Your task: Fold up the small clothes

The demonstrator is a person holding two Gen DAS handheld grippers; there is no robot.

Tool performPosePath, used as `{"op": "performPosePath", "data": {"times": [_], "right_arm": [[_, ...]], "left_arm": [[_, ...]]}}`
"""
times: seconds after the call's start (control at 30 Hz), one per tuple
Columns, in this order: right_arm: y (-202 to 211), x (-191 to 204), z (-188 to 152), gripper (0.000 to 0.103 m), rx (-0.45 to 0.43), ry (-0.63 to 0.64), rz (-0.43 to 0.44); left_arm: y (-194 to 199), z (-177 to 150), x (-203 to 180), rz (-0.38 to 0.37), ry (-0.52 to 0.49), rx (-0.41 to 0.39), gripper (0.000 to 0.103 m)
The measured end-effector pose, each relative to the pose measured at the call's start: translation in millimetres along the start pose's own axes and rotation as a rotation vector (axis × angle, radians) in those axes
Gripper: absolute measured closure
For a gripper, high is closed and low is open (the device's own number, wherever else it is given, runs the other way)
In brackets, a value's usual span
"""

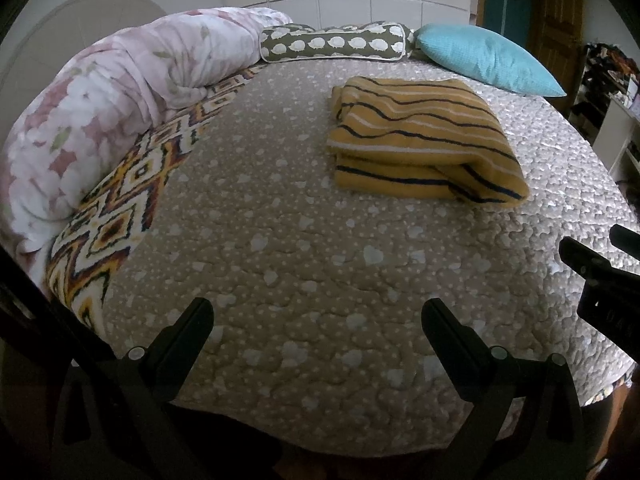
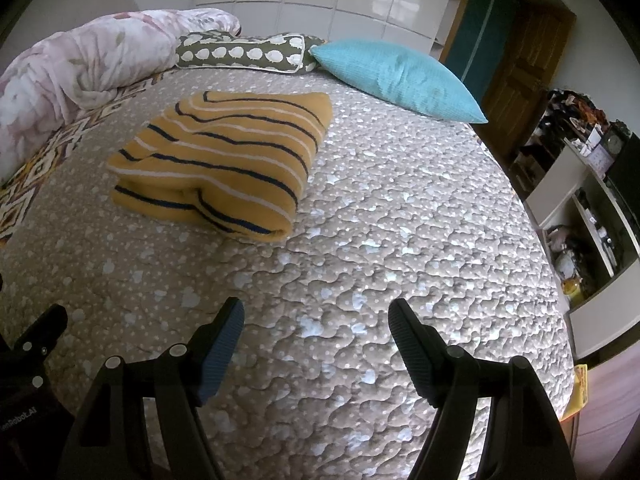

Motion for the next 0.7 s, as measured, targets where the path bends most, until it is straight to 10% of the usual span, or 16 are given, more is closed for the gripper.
{"op": "performPosePath", "data": {"times": [0.7], "right_arm": [[-19, 1, -5, 0.024, 0.034, -0.004, 0.016]], "left_arm": [[-21, -4, -6, -0.016, 0.009, 0.056, 0.0]]}}
Point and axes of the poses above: each gripper's, at about its wrist camera, not at the fingertips, and y roughly against the way its jaws point, x to its left, z to its top, the point moved 9 cm from there along -y, roughly the way its jaws point, and after that the axes turned 10 degrees about z, right-handed, at the moved point
